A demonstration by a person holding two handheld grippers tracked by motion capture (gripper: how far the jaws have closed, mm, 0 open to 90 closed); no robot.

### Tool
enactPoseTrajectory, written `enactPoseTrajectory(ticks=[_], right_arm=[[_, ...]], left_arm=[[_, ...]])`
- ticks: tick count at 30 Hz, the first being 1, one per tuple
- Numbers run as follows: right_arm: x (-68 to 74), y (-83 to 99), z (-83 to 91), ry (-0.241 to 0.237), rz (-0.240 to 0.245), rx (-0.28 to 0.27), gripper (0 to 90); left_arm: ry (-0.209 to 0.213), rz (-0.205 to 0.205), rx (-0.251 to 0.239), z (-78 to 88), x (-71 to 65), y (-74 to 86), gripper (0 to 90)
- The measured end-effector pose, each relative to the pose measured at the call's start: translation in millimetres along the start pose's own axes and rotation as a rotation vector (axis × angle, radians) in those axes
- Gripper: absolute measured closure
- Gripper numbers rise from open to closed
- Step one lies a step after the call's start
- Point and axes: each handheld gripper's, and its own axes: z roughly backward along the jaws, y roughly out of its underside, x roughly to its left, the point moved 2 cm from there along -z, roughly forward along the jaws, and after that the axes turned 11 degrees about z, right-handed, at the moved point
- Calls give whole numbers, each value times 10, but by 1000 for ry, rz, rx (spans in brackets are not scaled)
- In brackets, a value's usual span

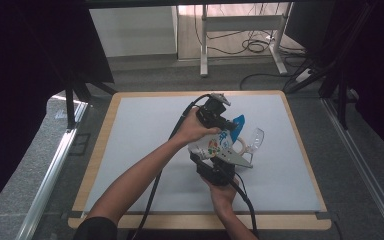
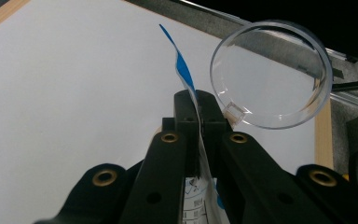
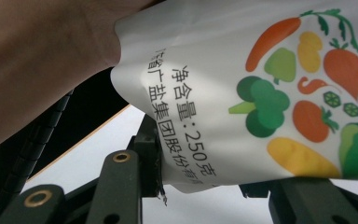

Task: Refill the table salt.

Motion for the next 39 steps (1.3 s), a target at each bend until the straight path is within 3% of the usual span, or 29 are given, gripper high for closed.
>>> enactPoseTrajectory(ticks=[39], right_arm=[[-11, -11, -5, 9, -13, -9, 596]], left_arm=[[-9, -11, 12, -21, -1, -36, 896]])
